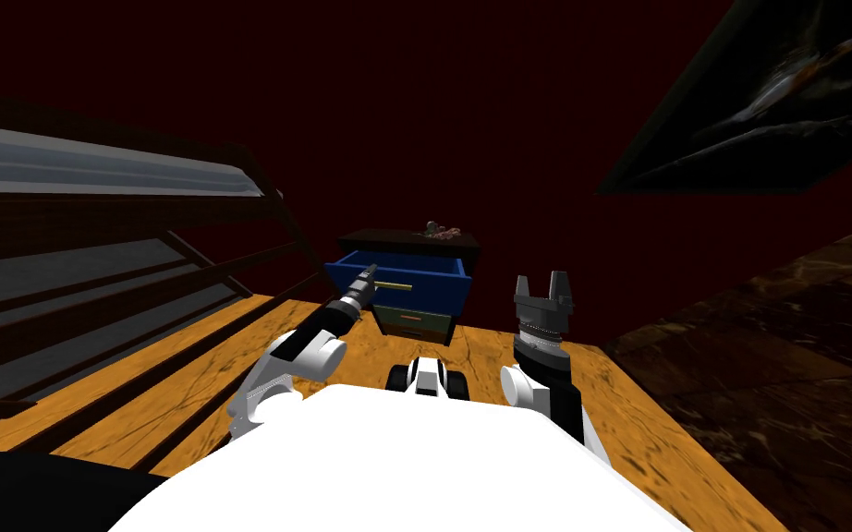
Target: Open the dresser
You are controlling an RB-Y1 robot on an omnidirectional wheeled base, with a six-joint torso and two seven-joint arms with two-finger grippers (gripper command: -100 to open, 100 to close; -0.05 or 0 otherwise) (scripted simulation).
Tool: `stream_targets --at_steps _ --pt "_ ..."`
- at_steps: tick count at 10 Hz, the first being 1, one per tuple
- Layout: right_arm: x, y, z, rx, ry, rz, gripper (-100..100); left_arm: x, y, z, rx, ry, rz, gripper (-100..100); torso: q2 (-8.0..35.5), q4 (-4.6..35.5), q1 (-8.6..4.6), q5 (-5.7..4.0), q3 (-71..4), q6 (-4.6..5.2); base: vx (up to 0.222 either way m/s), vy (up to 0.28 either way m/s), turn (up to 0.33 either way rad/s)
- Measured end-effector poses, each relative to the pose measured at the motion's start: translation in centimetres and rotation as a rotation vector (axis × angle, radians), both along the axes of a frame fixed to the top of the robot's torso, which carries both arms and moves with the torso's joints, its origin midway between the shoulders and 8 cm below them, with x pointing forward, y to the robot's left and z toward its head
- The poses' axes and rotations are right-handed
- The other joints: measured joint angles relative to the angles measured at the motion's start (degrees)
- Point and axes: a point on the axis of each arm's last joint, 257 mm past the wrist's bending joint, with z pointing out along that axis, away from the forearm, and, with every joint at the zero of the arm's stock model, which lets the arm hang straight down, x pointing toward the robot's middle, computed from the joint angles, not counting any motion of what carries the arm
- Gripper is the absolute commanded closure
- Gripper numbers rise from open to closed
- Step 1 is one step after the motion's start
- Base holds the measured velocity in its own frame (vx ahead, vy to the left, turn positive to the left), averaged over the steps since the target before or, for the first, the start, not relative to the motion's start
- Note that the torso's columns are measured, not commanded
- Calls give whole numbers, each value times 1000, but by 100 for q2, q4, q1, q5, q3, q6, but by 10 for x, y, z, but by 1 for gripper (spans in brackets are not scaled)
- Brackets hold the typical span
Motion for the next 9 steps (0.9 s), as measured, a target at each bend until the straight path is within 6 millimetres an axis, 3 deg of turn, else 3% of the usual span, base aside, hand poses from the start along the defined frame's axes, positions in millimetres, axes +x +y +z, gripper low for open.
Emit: stream_targets --at_steps 3,4,9 --pt "0 0 0 0 0 0 0 -8 -1 7 -1 25 -3 -100 31 36 -17 -23 11 -5 22 -8 10" --pt "0 0 0 0 0 0 0 -8 -1 5 -2 32 -2 0 28 24 -17 -15 14 -1 6 1 -1" --pt "0 0 0 0 0 0 0 -8 1 -2 -2 49 2 0 -11 -2 -8 -3 -7 3 0 0 0"
